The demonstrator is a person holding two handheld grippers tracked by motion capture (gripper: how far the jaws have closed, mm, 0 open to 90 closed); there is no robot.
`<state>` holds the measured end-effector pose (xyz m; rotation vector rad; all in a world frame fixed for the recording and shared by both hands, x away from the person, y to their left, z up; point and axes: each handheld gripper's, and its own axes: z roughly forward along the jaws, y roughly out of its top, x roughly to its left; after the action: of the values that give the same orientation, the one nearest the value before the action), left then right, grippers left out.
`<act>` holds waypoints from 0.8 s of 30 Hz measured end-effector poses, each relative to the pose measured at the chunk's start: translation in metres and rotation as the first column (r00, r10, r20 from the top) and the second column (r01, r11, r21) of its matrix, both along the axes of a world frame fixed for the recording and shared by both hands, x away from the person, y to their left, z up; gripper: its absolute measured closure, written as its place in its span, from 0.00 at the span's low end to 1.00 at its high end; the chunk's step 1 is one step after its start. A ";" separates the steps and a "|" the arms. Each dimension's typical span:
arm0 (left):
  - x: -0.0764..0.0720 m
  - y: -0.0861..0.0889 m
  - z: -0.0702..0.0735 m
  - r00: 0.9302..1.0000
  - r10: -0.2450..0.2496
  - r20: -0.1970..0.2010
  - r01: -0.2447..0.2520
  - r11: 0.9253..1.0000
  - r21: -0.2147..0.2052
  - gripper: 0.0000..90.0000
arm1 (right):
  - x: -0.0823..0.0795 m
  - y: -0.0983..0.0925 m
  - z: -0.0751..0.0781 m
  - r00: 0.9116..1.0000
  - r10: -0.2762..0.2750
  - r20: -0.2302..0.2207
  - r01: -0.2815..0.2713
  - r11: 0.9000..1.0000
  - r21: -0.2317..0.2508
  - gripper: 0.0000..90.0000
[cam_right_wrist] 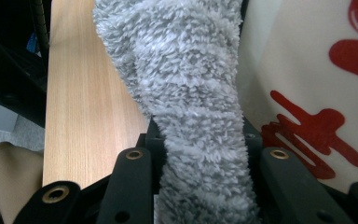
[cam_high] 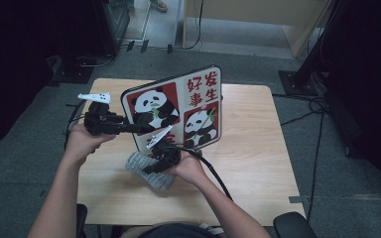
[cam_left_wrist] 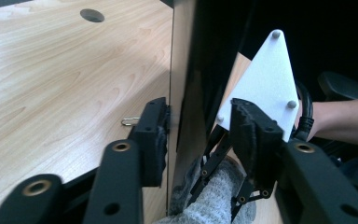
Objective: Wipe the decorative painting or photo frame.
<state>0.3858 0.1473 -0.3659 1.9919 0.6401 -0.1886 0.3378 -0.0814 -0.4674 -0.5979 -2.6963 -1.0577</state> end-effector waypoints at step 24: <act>0.004 -0.002 -0.003 1.000 0.008 -0.018 -0.008 1.000 0.007 0.85 | 0.004 -0.013 -0.002 1.000 0.000 0.017 0.000 1.000 -0.007 0.76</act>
<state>0.3896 0.1454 -0.3693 1.9964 0.6609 -0.1994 0.3418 -0.0946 -0.4691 -0.5922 -2.7163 -1.0581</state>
